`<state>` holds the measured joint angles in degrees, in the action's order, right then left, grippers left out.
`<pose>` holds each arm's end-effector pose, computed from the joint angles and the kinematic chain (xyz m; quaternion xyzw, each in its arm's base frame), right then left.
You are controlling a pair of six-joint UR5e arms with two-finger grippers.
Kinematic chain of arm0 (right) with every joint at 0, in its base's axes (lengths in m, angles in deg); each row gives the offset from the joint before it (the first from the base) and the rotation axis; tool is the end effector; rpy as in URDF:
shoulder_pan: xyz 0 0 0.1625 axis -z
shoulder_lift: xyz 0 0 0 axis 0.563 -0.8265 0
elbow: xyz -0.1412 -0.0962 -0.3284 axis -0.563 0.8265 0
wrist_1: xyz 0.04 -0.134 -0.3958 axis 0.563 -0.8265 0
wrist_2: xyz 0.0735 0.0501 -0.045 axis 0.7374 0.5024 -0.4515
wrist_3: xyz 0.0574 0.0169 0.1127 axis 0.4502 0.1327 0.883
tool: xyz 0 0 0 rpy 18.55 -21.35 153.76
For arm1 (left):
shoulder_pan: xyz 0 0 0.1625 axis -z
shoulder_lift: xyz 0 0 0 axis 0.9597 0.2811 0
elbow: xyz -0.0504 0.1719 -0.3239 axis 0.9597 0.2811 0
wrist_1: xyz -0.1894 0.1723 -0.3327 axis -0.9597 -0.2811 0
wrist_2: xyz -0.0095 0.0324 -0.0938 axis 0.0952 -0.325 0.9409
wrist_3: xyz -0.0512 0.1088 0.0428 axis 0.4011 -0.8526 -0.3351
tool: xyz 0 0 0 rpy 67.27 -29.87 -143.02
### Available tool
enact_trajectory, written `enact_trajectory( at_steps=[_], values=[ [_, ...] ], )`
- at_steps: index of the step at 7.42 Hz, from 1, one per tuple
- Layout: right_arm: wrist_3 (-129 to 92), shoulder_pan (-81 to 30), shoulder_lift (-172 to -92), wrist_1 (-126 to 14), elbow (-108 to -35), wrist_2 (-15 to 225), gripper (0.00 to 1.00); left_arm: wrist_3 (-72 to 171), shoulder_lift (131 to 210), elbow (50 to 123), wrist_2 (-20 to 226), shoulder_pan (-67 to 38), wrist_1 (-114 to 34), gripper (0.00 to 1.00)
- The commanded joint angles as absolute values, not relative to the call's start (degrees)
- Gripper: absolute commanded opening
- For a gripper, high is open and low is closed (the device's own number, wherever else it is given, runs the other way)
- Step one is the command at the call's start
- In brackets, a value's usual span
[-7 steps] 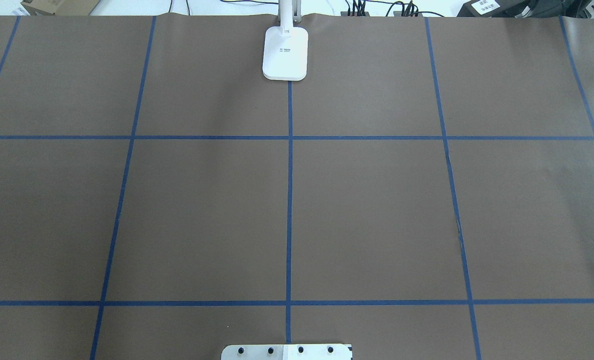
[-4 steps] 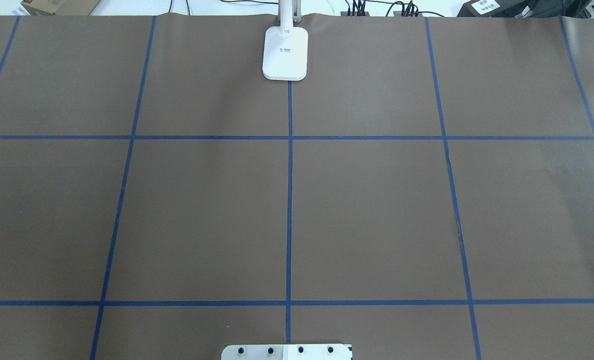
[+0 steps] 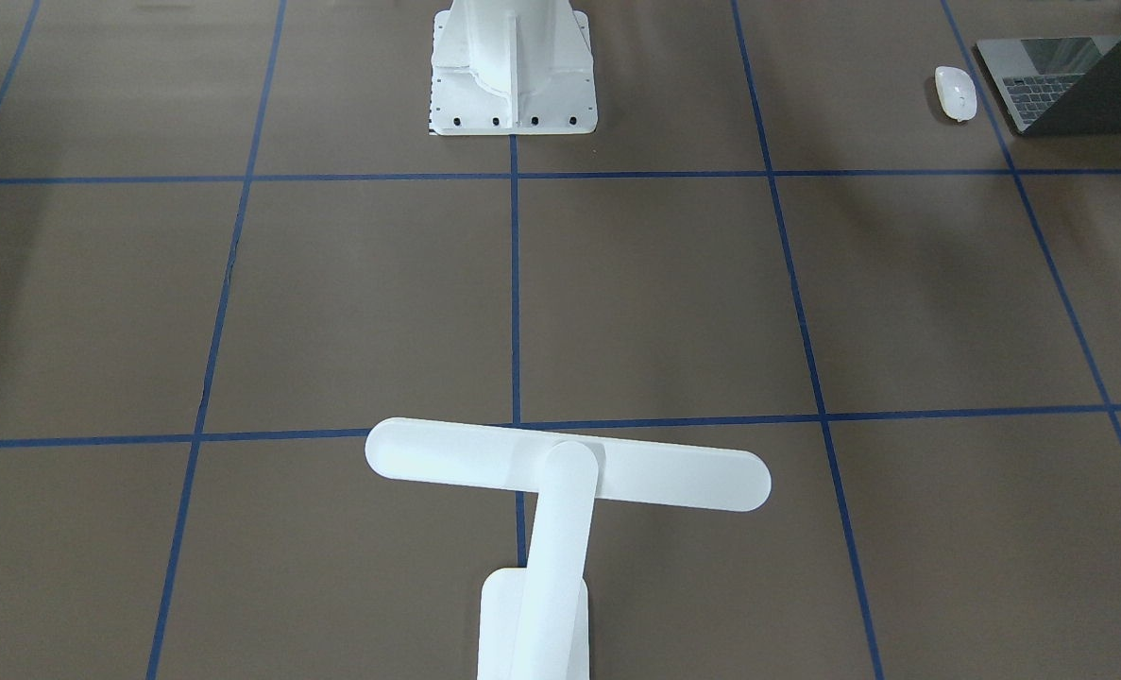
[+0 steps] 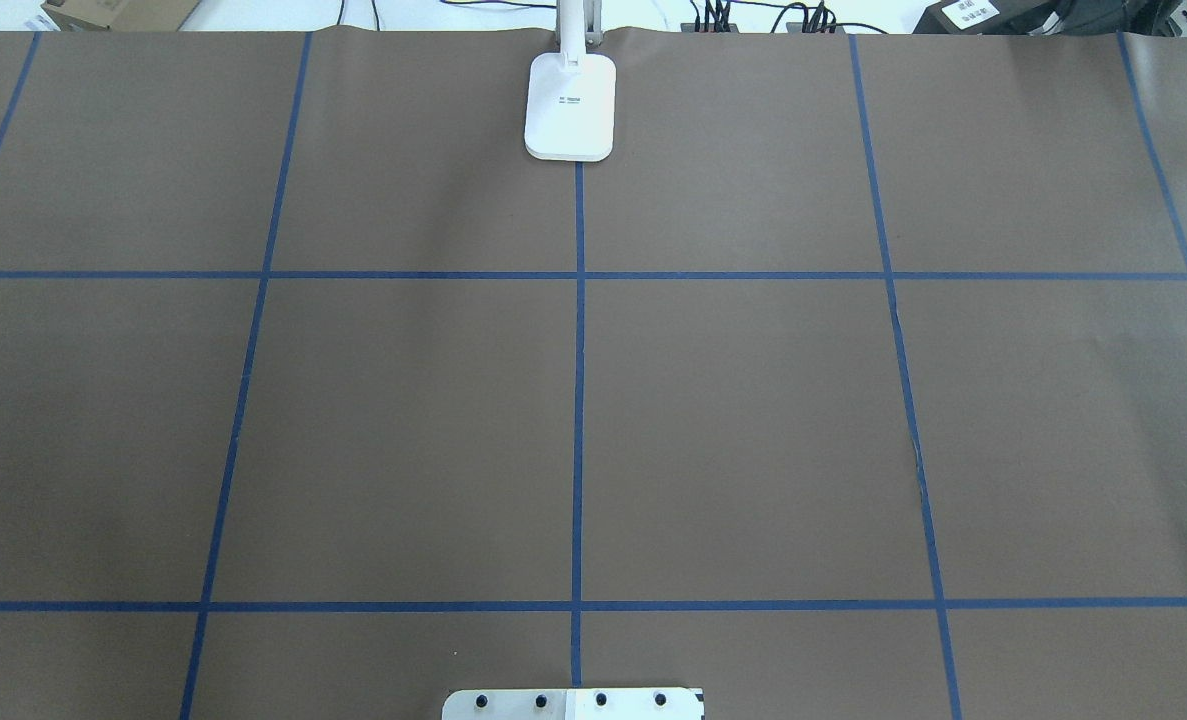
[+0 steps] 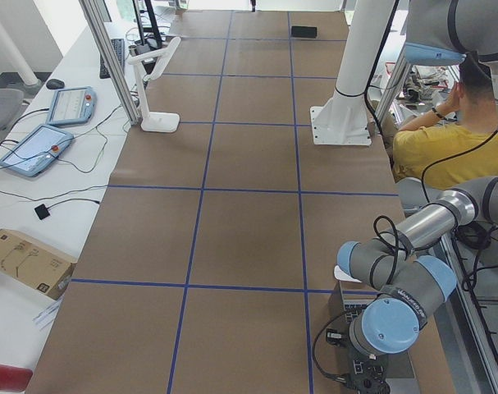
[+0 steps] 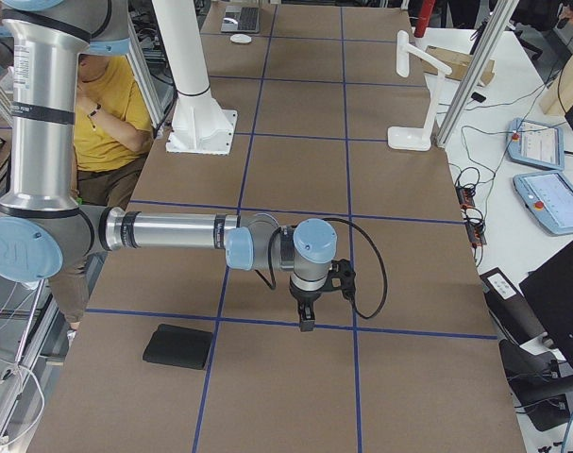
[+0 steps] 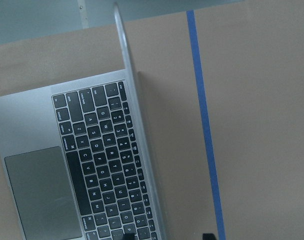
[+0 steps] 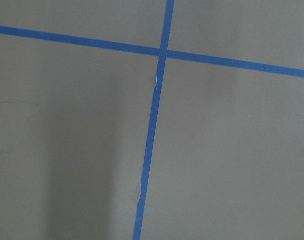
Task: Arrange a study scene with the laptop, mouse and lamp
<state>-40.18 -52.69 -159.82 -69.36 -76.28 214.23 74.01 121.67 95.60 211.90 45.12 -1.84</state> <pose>0.0230 -0.4529 0.6209 0.0089 -0.3623 -0.0678 0.9295 -0.1548 -0.1760 0.7523 -0.2804 0.3075 -0.5817 0.6989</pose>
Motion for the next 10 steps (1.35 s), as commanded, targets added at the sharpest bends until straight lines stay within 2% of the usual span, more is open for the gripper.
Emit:
enact_trajectory(
  at_steps=[1,5,10],
  values=[
    [-40.18,-52.66,-159.82,-69.36,-76.28,214.27,1.0,73.93,121.7,95.57,211.9,45.07,-2.08,0.0],
    [-40.18,-52.57,-159.82,-69.36,-76.28,214.27,1.0,74.19,122.4,96.54,211.99,45.15,-1.56,0.0],
    [-40.1,-52.57,-159.82,-69.36,-76.28,214.36,1.0,78.14,131.35,96.54,212.69,44.63,-0.33,0.0]
  ],
)
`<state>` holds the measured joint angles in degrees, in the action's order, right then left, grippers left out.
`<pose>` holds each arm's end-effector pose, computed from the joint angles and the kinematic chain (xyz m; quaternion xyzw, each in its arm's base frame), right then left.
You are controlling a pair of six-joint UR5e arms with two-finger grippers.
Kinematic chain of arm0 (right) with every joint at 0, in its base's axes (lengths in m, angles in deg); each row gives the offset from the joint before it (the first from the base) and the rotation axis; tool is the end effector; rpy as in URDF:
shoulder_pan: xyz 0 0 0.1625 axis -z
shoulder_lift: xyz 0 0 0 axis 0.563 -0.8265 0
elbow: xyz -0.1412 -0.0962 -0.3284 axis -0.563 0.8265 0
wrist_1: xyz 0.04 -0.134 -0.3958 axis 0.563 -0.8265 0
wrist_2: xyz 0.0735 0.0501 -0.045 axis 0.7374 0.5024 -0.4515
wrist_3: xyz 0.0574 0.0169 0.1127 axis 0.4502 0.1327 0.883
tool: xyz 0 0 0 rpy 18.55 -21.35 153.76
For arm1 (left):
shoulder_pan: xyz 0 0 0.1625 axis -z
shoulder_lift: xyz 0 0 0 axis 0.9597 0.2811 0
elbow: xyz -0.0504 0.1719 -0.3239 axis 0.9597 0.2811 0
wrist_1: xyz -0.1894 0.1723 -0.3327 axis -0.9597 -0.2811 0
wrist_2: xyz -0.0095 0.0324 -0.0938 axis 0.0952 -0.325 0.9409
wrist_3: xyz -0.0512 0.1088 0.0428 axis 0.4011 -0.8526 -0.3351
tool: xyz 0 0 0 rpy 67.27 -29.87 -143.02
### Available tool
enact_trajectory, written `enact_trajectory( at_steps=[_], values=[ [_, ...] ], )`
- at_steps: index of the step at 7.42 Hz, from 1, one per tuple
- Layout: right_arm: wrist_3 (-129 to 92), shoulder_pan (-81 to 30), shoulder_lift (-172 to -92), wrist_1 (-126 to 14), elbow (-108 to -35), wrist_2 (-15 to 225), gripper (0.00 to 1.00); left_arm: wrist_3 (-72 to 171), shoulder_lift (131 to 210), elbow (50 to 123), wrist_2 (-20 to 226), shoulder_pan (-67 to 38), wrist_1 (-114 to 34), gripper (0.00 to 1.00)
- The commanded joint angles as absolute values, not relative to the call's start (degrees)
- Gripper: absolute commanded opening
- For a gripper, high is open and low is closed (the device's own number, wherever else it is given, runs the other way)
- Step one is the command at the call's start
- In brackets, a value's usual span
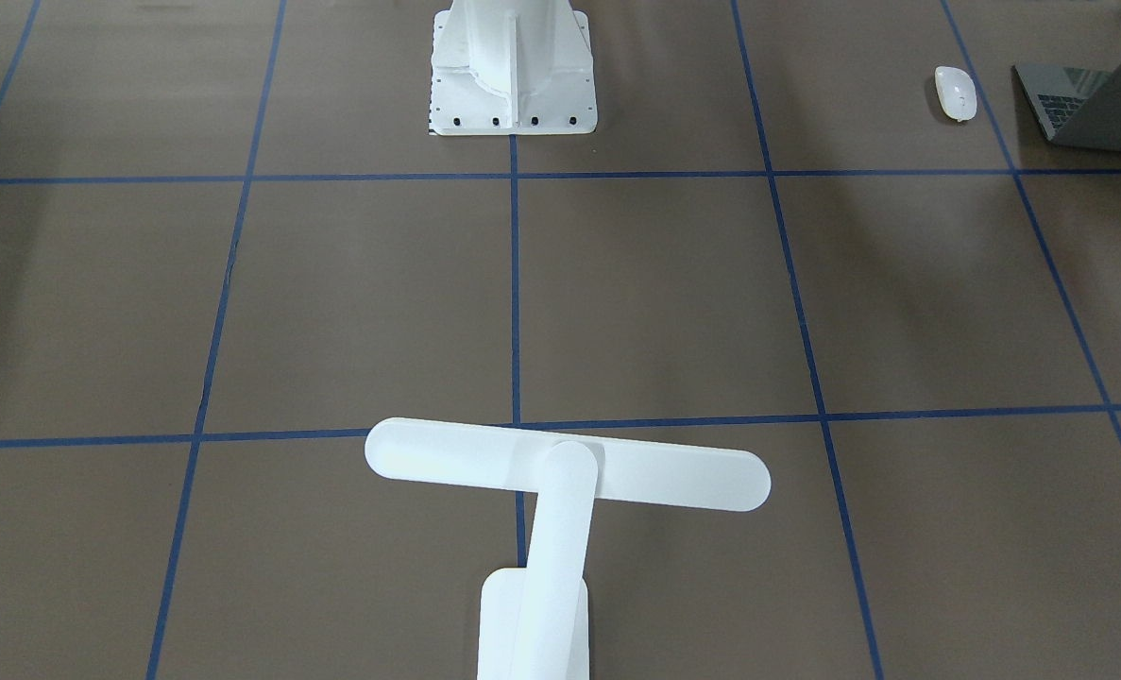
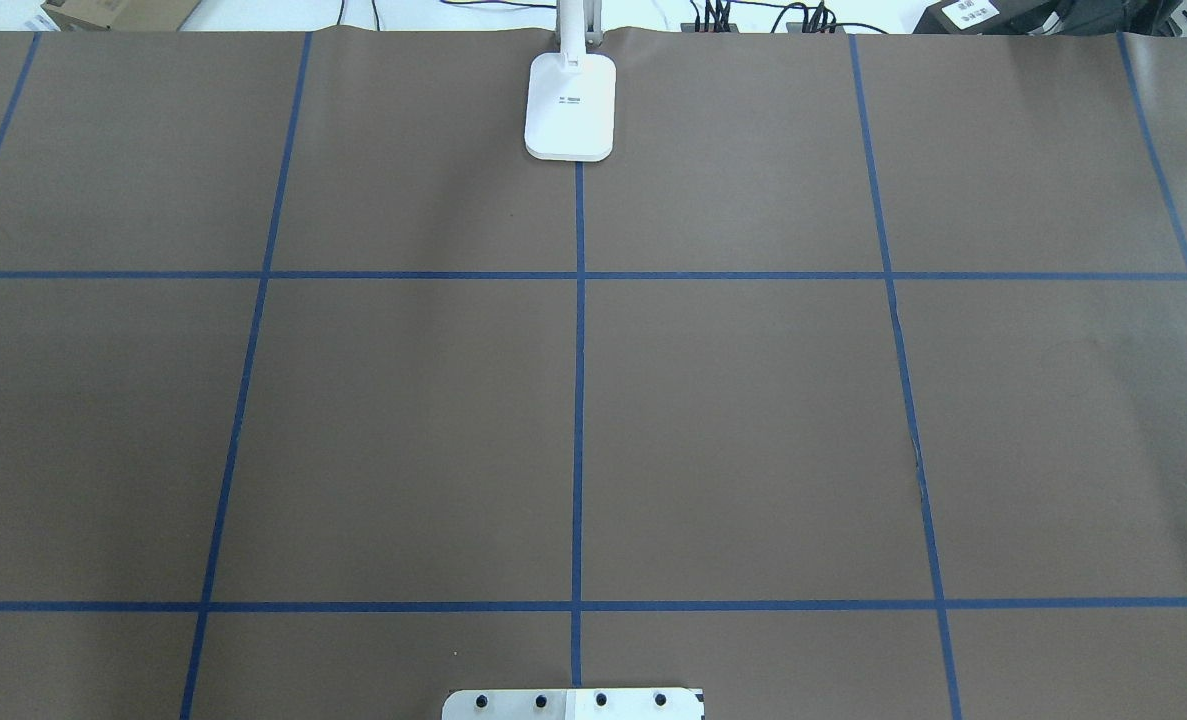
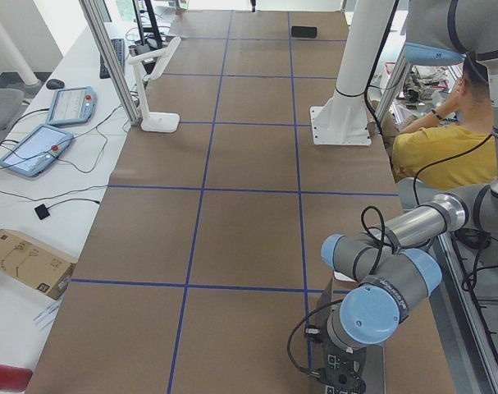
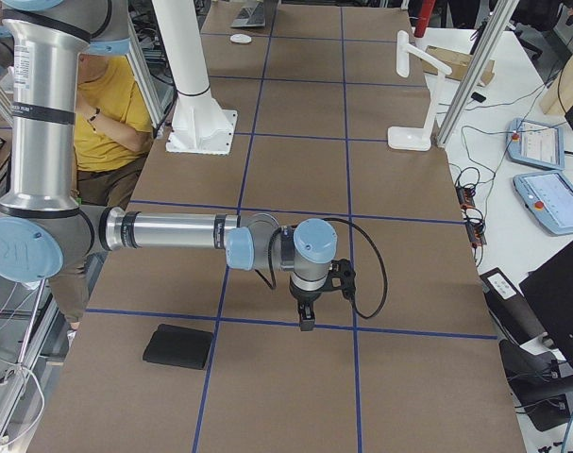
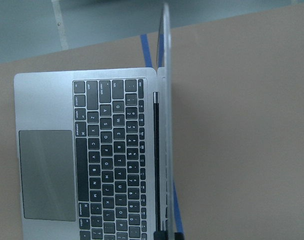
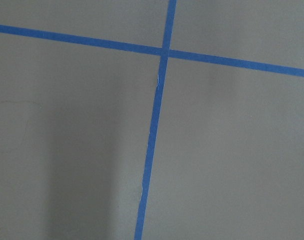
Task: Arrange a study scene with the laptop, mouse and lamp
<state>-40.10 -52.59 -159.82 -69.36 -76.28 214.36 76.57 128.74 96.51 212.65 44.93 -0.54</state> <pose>0.0220 -0.4529 0.6207 0.0083 -0.3634 -0.0679 0.9291 -0.1875 -0.2401 0.7128 -0.2357 0.3175 -0.5874 0.7061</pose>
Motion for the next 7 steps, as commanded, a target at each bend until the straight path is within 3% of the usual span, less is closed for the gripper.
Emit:
enact_trajectory(
  at_steps=[1,5,7],
  values=[
    [-40.18,-52.57,-159.82,-69.36,-76.28,214.36,1.0,80.23,133.46,96.63,212.78,44.11,-0.33,0.0],
    [-40.1,-52.22,-159.82,-69.45,-76.19,214.27,1.0,93.12,144.43,97.24,220.84,34.99,-0.5,0.0],
    [-39.92,-52.04,-159.82,-69.45,-75.85,214.27,1.0,103.75,150.32,101.0,222.97,29.02,-0.59,0.0]
  ],
)
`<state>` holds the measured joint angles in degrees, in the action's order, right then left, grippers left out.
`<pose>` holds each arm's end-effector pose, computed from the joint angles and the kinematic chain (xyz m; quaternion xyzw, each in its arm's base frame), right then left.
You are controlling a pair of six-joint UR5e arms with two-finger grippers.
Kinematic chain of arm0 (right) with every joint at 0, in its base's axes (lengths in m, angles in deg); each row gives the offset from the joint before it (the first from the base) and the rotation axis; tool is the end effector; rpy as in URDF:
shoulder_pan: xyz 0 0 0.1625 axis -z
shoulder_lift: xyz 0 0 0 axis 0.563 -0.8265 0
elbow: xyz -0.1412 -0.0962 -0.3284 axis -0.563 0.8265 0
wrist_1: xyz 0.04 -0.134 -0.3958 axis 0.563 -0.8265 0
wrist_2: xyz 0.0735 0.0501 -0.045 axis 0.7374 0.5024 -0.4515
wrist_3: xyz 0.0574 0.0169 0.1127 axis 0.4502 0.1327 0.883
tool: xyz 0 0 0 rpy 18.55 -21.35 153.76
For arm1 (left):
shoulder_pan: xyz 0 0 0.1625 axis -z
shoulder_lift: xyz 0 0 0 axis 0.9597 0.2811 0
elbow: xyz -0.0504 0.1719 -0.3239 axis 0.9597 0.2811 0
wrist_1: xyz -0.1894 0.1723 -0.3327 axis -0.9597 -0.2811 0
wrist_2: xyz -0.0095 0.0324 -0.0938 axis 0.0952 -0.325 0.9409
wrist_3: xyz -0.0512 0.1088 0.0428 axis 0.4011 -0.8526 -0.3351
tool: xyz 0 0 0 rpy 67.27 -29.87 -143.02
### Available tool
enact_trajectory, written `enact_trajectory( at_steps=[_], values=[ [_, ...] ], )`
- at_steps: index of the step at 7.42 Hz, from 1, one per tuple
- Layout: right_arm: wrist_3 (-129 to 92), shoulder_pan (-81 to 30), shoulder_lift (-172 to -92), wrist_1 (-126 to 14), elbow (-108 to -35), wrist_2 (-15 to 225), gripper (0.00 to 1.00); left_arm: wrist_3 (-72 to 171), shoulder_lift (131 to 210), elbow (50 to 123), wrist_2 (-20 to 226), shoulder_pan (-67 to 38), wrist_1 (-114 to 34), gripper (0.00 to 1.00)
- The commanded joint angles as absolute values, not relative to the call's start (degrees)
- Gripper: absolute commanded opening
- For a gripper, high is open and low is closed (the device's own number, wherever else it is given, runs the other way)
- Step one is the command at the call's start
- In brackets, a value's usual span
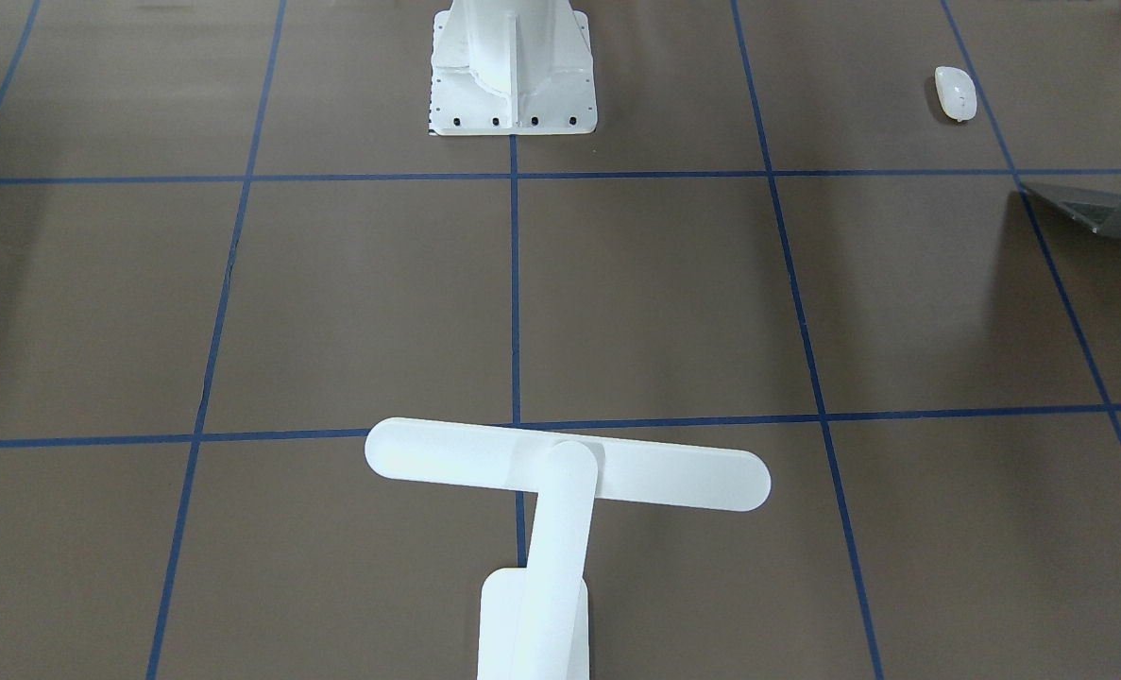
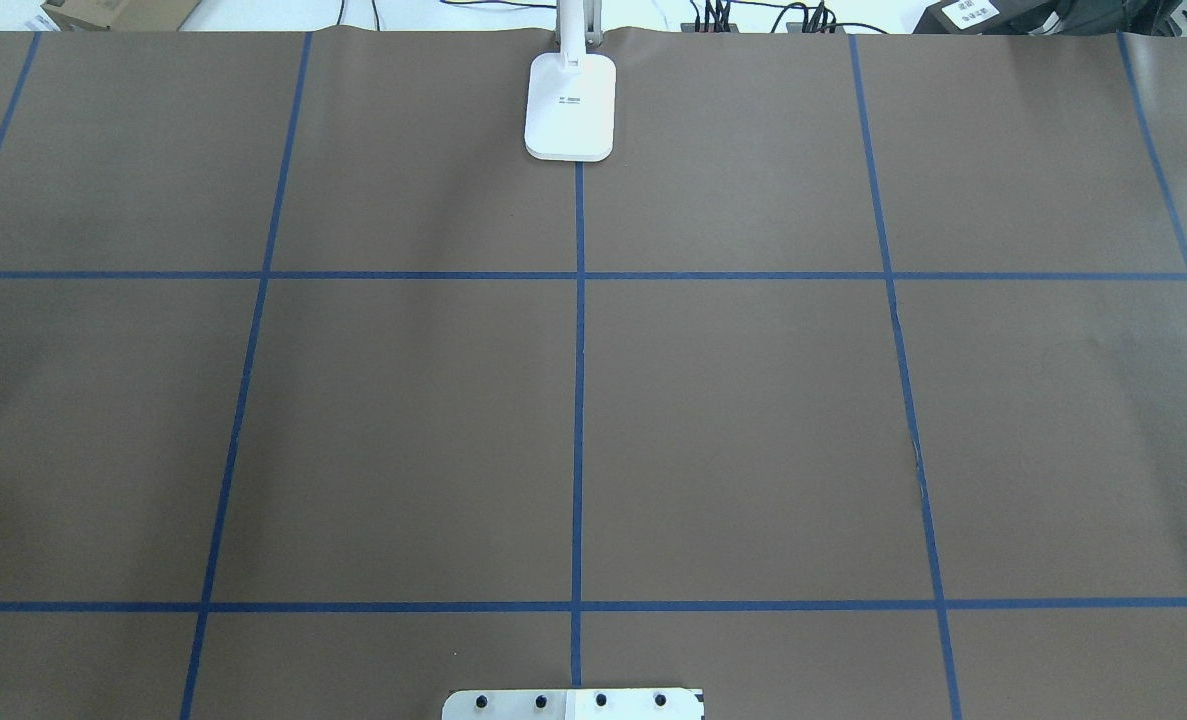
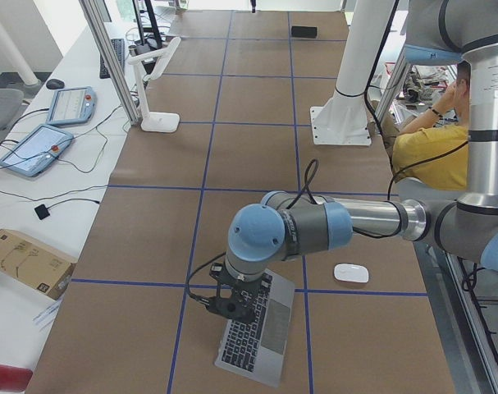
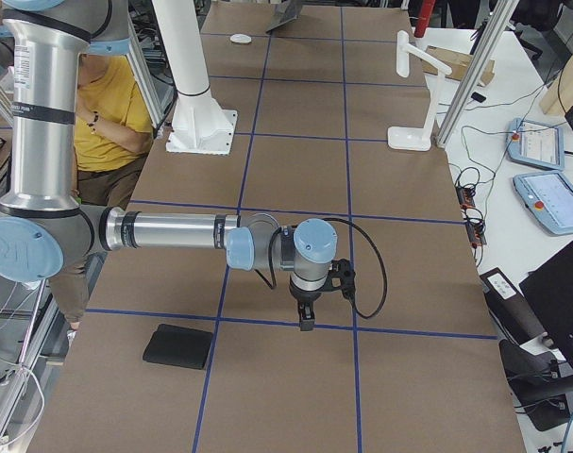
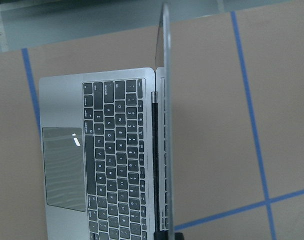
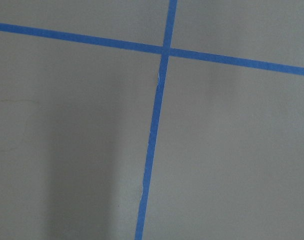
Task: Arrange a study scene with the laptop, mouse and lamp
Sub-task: 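Carry the silver laptop with the left gripper toward the white lamp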
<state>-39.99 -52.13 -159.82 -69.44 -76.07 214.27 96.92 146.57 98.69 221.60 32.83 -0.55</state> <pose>0.0185 -0.4526 0.6228 0.0041 -0.3627 -0.0698 0.9293 -0.1643 -0.4288 0.5617 -0.1953 0.3756 -0.5858 0.6911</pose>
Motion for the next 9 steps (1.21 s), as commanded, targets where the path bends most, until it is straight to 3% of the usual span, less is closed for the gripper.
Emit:
enact_trajectory(
  at_steps=[1,5,9],
  values=[
    [-39.92,-51.96,-159.82,-69.45,-75.23,214.18,1.0,111.21,152.87,103.46,223.06,24.81,-0.59,0.0],
    [-39.92,-51.69,-159.82,-69.45,-73.83,214.18,1.0,141.52,171.92,105.42,224.3,8.9,-0.59,0.0],
    [-39.92,-51.78,-159.73,-69.36,-73.56,214.09,1.0,165.19,182.68,108.84,214.4,-8.93,-0.85,0.0]
  ],
)
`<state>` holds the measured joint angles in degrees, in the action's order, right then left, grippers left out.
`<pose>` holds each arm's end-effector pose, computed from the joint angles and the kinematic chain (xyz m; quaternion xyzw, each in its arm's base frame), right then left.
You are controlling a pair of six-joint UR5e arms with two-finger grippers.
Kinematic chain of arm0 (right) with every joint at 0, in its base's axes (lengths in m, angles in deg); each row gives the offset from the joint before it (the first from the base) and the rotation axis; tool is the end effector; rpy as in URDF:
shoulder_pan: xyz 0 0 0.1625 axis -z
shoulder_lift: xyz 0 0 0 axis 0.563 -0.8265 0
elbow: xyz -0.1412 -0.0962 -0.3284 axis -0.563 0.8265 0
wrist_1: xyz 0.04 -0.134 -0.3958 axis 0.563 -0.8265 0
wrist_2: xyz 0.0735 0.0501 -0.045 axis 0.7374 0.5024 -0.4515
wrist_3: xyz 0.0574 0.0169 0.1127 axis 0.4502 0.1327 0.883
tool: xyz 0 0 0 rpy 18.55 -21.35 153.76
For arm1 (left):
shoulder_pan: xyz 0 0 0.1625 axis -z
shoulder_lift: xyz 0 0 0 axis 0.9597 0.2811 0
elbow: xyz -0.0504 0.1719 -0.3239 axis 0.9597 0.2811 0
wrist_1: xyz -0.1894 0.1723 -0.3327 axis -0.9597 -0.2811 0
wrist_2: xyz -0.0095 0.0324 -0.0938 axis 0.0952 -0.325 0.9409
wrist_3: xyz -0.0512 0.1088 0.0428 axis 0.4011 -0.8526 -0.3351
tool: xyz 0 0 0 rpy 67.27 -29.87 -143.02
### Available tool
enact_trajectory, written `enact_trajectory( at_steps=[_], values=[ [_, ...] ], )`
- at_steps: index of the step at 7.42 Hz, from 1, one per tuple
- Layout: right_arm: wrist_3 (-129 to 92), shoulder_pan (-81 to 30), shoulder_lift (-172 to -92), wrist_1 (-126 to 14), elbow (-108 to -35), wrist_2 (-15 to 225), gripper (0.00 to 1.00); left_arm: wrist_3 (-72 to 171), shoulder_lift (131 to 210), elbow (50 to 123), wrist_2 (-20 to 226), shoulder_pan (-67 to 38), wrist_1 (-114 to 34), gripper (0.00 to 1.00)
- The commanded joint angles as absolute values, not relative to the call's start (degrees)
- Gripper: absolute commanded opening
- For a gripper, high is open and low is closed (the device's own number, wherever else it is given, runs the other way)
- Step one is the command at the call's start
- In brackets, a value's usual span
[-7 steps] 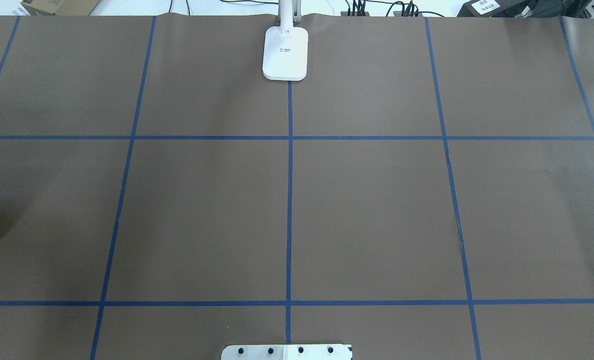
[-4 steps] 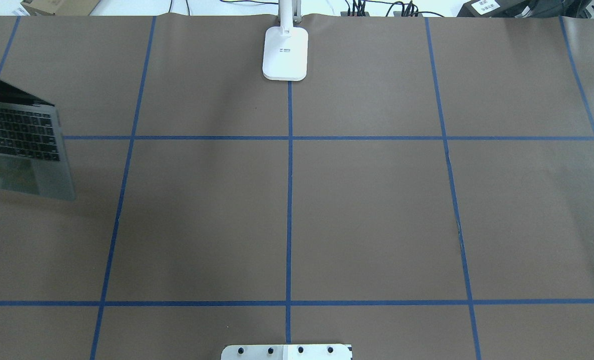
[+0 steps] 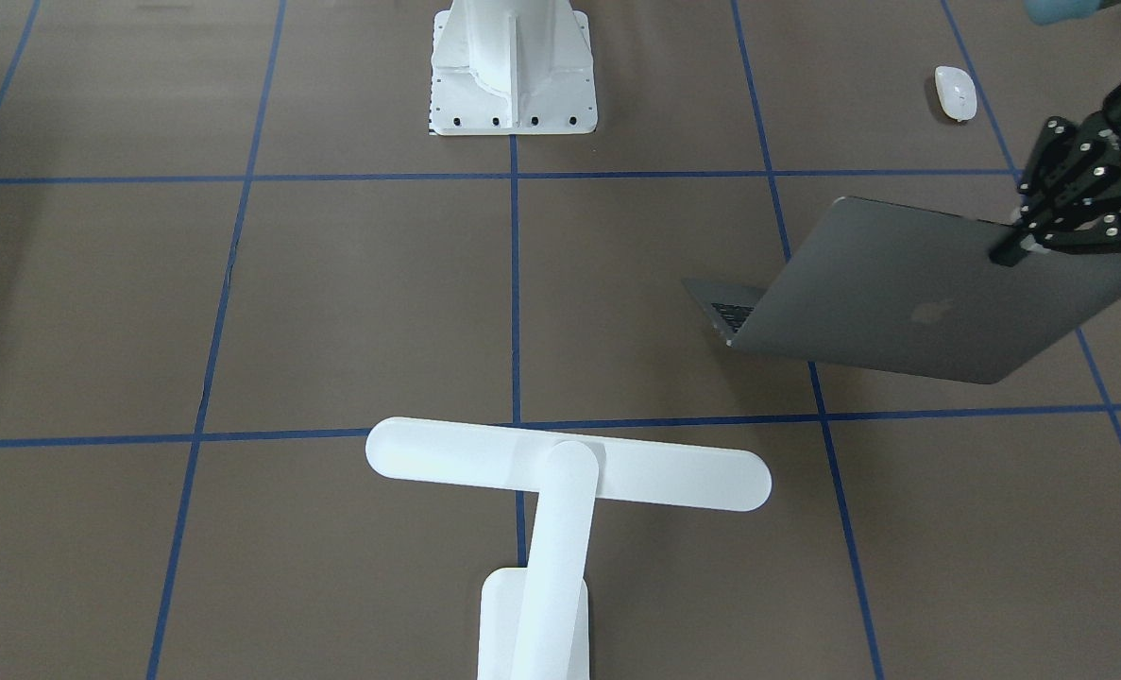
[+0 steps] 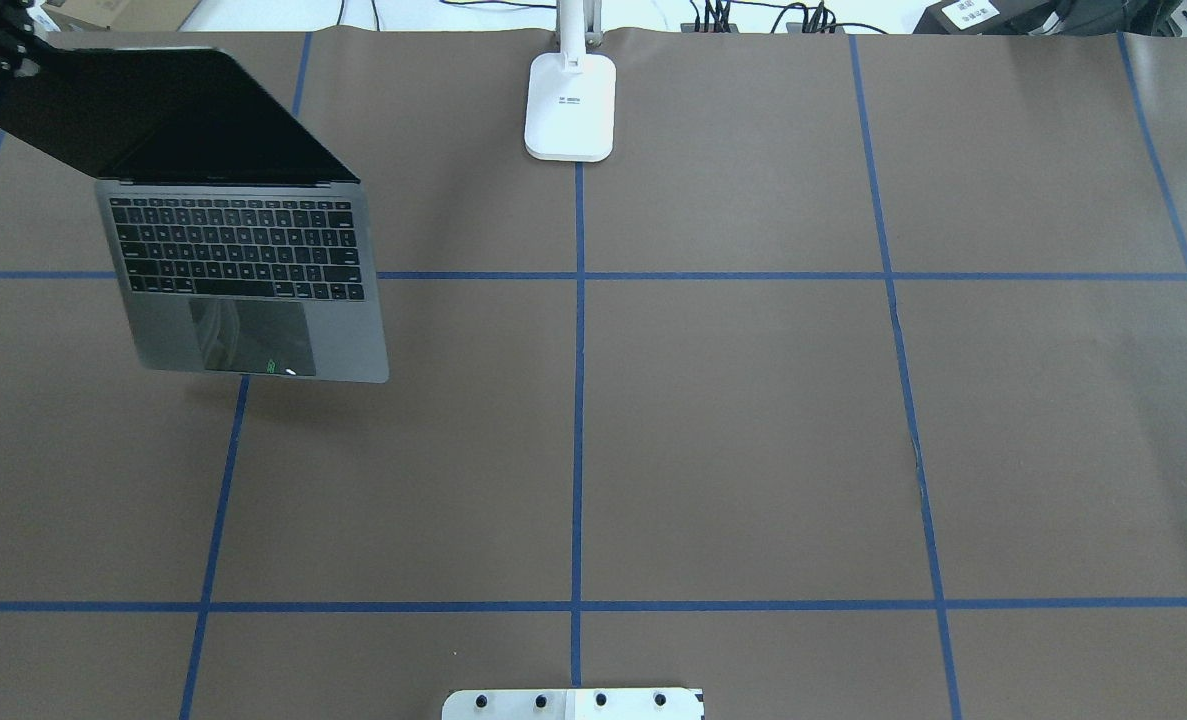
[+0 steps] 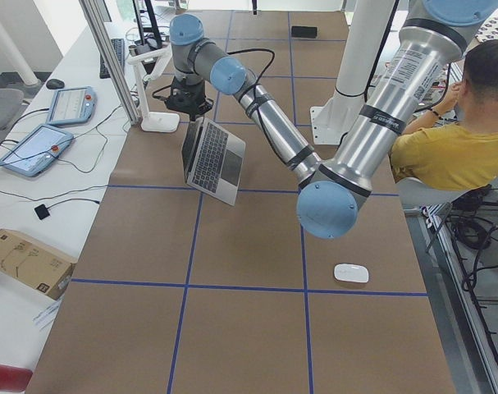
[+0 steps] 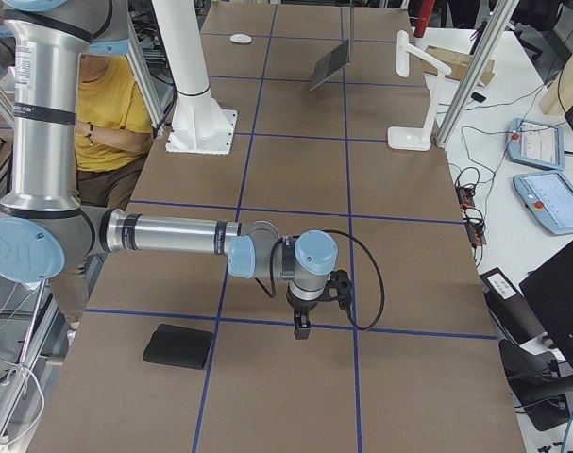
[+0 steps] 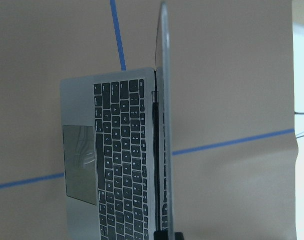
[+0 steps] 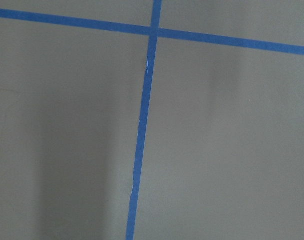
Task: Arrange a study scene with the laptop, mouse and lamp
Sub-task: 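Carry the silver laptop with the left gripper toward the white lamp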
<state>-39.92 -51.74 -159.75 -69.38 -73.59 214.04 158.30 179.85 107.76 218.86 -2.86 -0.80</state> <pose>0.0161 -0.4489 0.6439 -0.0164 -0.3609 -0.0651 0.9302 0.1469 -0.5431 0.1844 -0.2622 0.4054 -0.6028 0.6352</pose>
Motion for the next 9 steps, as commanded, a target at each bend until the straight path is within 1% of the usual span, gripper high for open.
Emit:
enact_trajectory(
  at_steps=[1,3,4,6,9],
  values=[
    [-39.92,-51.78,-159.82,-69.45,-73.56,214.09,1.0,169.33,185.39,108.67,212.36,-12.29,-0.85,0.0],
    [-39.92,-51.69,-159.82,-69.36,-73.12,214.09,1.0,176.98,190.14,107.79,207.36,-17.92,-0.85,0.0],
    [-39.92,-51.78,-159.73,-69.36,-73.03,214.09,1.0,180.07,192.78,106.14,204.55,-20.3,-0.94,0.0],
    [-39.92,-51.69,-159.73,-69.36,-72.94,214.09,1.0,180.63,193.94,103.41,201.89,-20.94,-2.33,0.0],
    [-39.92,-51.69,-159.73,-69.36,-72.85,214.09,1.0,182.2,196.05,97.35,197.85,-23.22,-8.65,0.0]
  ],
)
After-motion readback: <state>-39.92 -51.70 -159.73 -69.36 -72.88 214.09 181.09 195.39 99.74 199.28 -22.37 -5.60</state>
